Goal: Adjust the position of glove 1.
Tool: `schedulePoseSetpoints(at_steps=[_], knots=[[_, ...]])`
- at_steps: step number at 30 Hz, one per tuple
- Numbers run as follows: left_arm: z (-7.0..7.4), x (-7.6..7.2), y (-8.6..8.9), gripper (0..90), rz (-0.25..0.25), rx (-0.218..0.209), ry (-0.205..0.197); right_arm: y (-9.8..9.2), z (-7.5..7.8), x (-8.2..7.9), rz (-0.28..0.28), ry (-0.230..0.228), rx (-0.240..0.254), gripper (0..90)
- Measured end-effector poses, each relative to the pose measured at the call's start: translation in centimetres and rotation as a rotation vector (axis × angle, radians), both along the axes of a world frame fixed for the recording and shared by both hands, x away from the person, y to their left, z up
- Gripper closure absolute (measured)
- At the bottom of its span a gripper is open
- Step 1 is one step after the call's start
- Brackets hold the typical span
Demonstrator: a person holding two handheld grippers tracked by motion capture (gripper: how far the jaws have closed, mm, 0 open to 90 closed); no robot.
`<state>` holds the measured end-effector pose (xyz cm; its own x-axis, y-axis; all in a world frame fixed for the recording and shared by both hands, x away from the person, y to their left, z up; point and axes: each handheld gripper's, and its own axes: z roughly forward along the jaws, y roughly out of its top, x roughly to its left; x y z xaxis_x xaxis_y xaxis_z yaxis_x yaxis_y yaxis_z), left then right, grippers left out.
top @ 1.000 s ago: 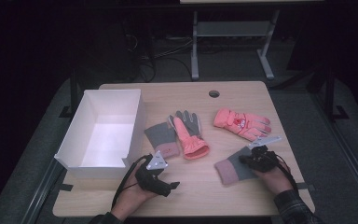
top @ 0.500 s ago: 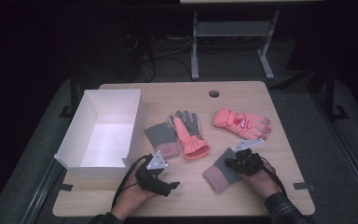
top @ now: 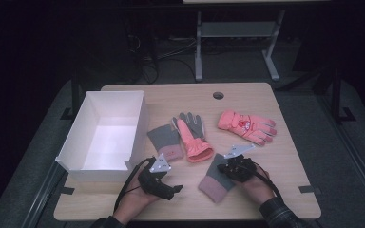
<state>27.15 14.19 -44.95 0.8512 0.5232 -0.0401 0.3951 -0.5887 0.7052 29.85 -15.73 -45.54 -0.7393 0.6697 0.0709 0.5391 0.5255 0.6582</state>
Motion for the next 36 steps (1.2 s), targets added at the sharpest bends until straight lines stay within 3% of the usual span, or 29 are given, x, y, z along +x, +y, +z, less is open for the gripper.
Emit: schedulePoseSetpoints(at_steps=[3,9,18,24,26,32,36], knots=[[0.0,0.0,0.1,13.7,-0.006,0.005,-0.003,-1.0,0.6,-0.5,0.005,0.006,0.037,90.0],[0.0,0.0,0.0,13.7,-0.01,0.008,-0.003,-2.1,0.5,-2.6,0.037,0.045,0.036,90.0],[-0.1,-0.1,-0.2,14.0,-0.018,0.009,0.006,0.1,0.0,-3.5,0.125,0.062,0.03,90.0],[-0.1,0.0,-0.1,14.0,-0.013,-0.003,0.019,-0.4,0.4,-3.4,0.113,0.045,0.047,90.0],[-0.2,0.1,-0.1,13.9,-0.007,-0.009,0.024,-0.9,0.6,-3.2,0.102,0.036,0.06,79.2],[0.0,0.2,0.1,13.7,-0.003,-0.006,0.021,-2.0,1.0,-2.9,0.069,0.014,0.074,61.5],[-0.1,0.2,-0.2,13.7,-0.011,0.007,0.019,-3.0,1.2,-2.9,0.037,0.003,0.08,43.1]])
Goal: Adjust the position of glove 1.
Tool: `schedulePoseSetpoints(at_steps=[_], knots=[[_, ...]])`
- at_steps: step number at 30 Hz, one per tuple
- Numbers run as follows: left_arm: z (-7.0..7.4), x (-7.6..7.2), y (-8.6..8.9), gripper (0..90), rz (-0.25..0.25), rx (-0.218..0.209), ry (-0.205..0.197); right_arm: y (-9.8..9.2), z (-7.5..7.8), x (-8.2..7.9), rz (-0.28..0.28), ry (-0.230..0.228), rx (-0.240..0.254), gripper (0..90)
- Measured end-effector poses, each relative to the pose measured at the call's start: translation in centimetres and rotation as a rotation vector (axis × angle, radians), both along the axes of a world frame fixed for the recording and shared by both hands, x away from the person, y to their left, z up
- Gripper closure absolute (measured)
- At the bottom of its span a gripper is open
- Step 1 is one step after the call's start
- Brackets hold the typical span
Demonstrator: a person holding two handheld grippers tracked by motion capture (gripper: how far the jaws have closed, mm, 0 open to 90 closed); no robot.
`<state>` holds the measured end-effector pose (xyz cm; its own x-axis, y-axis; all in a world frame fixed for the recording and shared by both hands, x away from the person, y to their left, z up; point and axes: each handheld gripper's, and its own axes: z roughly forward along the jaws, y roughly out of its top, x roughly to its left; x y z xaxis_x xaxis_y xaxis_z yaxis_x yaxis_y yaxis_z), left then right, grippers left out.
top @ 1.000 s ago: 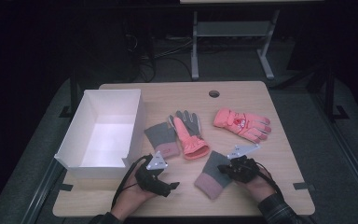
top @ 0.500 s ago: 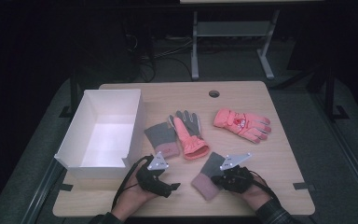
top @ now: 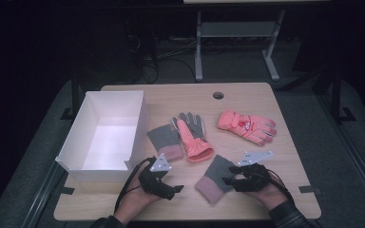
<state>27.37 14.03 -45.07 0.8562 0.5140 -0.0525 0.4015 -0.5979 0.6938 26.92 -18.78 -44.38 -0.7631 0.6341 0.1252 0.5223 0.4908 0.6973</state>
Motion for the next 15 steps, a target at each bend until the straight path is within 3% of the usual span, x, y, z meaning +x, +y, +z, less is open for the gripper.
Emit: schedulePoseSetpoints(at_steps=[5,8,15], knots=[[0.0,0.0,-0.2,13.7,-0.002,0.004,-0.004,-1.8,-0.1,-0.1,-0.061,-0.025,-0.001,23.8],[0.0,0.1,-0.3,13.7,-0.001,0.008,-0.003,-2.9,-0.2,-0.3,-0.093,-0.044,0.016,17.3],[0.2,0.9,-0.6,13.8,0.042,0.006,-0.011,-5.3,-0.5,-0.8,-0.157,-0.065,0.023,13.9]])
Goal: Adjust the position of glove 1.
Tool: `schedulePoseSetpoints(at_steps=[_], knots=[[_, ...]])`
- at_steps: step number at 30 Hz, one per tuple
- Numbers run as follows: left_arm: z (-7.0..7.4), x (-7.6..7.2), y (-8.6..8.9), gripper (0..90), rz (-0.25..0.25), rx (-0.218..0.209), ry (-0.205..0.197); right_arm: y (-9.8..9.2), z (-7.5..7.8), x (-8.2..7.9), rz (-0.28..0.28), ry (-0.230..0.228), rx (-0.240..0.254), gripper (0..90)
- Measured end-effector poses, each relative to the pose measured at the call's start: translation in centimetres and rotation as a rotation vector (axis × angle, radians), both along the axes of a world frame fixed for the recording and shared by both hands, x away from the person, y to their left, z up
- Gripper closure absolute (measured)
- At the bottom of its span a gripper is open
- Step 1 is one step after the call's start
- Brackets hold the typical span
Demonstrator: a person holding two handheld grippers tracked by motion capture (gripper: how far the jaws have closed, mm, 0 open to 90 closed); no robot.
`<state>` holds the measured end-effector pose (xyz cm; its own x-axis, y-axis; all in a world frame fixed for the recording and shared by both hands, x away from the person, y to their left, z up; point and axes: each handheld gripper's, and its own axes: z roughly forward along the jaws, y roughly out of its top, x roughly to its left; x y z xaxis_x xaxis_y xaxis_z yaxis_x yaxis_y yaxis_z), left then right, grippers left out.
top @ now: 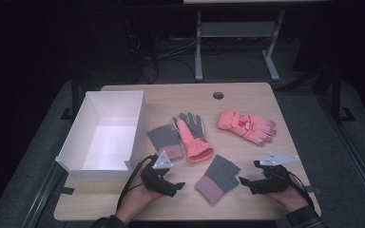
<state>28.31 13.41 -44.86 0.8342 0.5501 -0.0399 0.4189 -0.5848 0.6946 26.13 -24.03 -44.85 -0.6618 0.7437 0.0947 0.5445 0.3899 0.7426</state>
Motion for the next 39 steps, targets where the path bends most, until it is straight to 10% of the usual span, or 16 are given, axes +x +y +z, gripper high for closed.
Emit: schedulePoseSetpoints(at_steps=[9,27,39], knots=[[1.0,1.8,-0.5,15.5,0.101,-0.017,-0.021,-1.7,-0.2,-0.3,-0.046,-0.004,0.008,13.7],[2.1,7.1,-1.3,55.3,0.355,-0.013,-0.044,-1.6,-0.1,-0.3,-0.037,0.006,0.014,13.8],[0.7,10.0,-1.2,58.4,0.449,0.097,-0.075,-1.7,-0.1,-0.3,-0.033,0.004,0.018,13.9]])
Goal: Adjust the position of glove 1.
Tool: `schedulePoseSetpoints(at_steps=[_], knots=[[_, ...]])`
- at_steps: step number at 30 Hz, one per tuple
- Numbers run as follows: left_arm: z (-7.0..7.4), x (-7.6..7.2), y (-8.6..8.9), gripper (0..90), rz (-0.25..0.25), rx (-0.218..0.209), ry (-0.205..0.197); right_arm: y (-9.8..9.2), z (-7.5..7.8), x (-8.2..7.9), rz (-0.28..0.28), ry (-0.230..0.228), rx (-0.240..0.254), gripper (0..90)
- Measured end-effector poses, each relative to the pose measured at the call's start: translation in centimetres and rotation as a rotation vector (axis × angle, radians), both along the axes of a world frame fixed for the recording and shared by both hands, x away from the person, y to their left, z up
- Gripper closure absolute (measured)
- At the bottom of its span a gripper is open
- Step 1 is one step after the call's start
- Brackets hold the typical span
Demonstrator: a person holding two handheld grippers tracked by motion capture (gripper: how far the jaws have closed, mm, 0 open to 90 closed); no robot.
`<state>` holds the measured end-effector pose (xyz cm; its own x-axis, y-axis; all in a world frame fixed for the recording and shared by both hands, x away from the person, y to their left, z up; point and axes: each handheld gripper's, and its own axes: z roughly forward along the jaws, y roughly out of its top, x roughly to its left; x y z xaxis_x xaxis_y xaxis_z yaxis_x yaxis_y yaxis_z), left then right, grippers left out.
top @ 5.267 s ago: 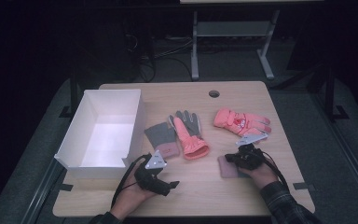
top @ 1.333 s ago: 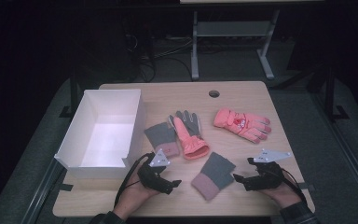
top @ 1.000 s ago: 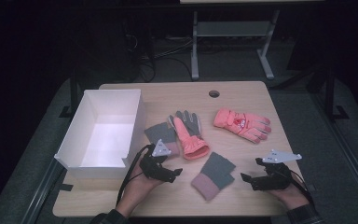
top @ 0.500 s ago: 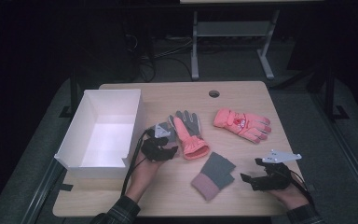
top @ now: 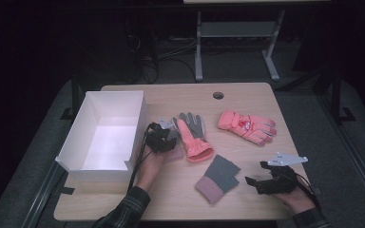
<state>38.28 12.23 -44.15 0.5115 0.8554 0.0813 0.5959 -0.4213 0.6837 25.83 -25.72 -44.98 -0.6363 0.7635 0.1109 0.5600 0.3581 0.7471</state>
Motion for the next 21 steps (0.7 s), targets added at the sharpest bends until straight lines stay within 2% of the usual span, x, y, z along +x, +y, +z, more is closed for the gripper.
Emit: schedulePoseSetpoints(at_steps=[1,5,7,10,13,16,18,21], knots=[[-0.1,0.1,-0.1,57.4,0.01,-0.003,0.0,0.0,0.0,0.0,0.0,0.0,0.0,13.9],[-0.9,0.5,-0.2,58.4,0.024,0.025,0.044,0.0,0.0,0.0,-0.002,0.001,0.003,13.9],[-1.2,0.6,-0.3,59.7,0.029,0.047,0.052,-0.1,0.0,0.0,-0.002,-0.002,0.005,13.8],[-1.4,0.6,-0.4,68.0,0.024,0.049,0.068,-0.1,0.0,0.0,-0.004,0.0,0.007,13.8],[-1.4,0.5,-0.6,81.3,0.024,0.055,0.065,-0.1,0.0,0.0,-0.003,-0.006,0.005,13.9],[-1.4,0.5,-0.6,85.8,0.024,0.051,0.069,-0.1,0.0,0.0,-0.004,-0.006,0.006,13.9],[-1.2,0.5,-0.4,86.6,0.024,0.025,0.076,-0.1,0.0,0.0,-0.003,-0.007,0.006,13.9],[-0.7,0.4,-0.2,87.0,0.019,-0.009,0.065,-0.1,0.0,0.0,-0.003,-0.005,0.006,13.9]])
